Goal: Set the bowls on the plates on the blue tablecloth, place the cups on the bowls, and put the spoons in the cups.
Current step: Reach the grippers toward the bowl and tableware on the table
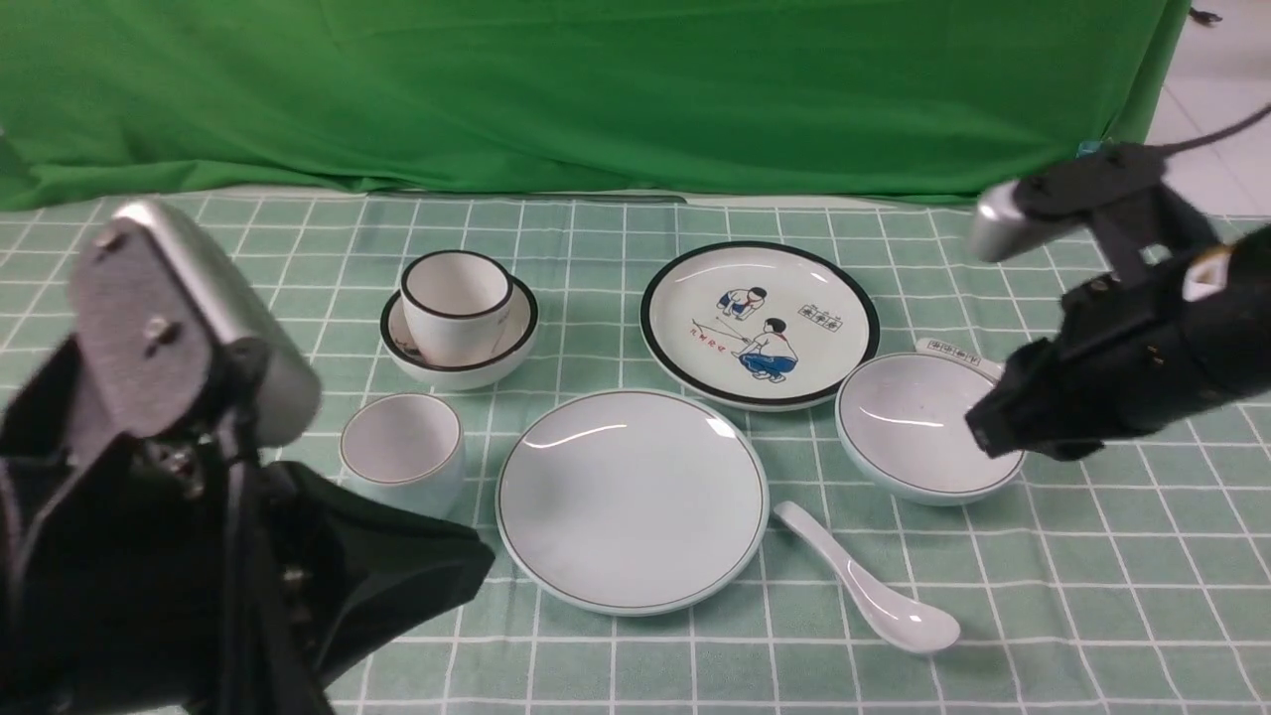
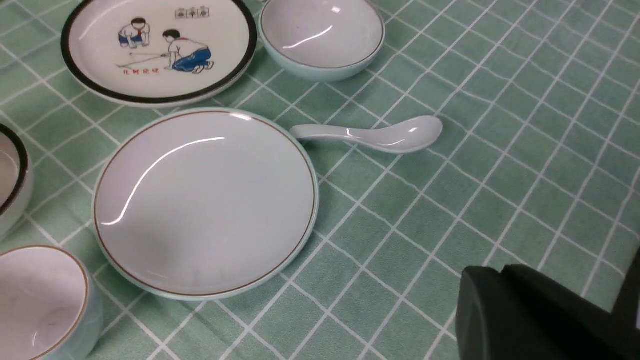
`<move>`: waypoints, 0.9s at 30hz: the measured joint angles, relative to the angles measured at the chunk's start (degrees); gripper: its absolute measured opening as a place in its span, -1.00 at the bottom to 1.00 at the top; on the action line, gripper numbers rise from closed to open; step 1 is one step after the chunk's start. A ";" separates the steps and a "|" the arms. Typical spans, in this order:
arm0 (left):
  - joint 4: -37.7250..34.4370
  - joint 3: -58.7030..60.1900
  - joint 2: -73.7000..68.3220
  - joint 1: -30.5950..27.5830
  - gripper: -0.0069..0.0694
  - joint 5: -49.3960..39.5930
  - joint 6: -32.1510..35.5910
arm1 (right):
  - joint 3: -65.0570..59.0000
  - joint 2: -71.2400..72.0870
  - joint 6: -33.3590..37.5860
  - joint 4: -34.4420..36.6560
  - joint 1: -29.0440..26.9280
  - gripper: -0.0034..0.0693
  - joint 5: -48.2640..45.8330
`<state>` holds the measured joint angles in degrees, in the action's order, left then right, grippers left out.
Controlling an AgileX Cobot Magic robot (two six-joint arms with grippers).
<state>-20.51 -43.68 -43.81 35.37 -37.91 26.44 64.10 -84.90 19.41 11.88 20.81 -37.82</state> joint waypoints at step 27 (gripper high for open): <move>-0.62 0.00 11.39 0.00 -0.79 -4.00 -1.06 | 14.03 -28.25 4.27 -5.68 1.16 -0.44 3.35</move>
<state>-21.13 -43.68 -32.42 35.37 -41.91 25.38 78.13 -113.15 23.68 6.20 21.97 -34.47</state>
